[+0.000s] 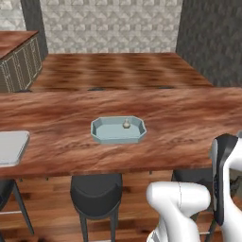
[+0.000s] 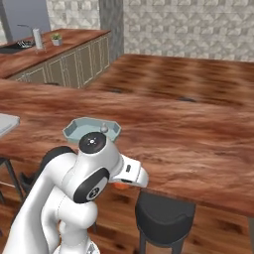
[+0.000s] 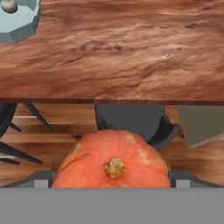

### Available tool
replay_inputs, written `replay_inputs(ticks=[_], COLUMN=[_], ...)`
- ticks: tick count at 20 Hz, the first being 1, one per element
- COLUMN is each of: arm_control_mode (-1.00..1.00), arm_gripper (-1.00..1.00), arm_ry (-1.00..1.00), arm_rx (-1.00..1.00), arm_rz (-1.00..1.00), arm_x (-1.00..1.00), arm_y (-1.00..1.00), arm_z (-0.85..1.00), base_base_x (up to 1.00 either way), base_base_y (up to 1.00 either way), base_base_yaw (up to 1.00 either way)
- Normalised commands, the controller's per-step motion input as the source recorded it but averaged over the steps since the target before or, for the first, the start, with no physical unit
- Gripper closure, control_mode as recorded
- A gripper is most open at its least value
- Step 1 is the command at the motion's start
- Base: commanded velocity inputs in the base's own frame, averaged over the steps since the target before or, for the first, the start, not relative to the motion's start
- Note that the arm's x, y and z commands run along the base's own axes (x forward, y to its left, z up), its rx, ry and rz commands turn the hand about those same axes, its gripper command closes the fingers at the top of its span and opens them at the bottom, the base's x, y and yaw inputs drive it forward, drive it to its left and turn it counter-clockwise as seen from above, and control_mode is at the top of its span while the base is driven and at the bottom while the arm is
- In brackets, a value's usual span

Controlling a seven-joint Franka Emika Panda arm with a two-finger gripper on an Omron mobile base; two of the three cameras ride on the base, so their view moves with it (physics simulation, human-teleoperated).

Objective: Place the cold items (squash and mushroom) from the fridge in one tupperware on the dining counter. Place the warm items (kebab skewer and hot dog) in the stove area in another tupperware.

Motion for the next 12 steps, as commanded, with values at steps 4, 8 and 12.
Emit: replay_inputs(ticks=[4,8,12], arm_control_mode=[1.0,1.0,-1.0], arm_gripper=[1.0,1.0,1.0], arm_ry=[0.0,0.0,0.01], arm_rx=[0.0,0.0,0.0], arm_rz=[0.0,0.0,0.06], arm_x=[0.0,0.0,0.04], arm_y=[0.0,0.0,0.0], arm_z=[0.0,0.0,0.0], base_base_x=[0.42,0.41,0.23], base_base_y=[-0.06,-0.03,-0.01], base_base_yaw=[0.15,0.22,0.18])
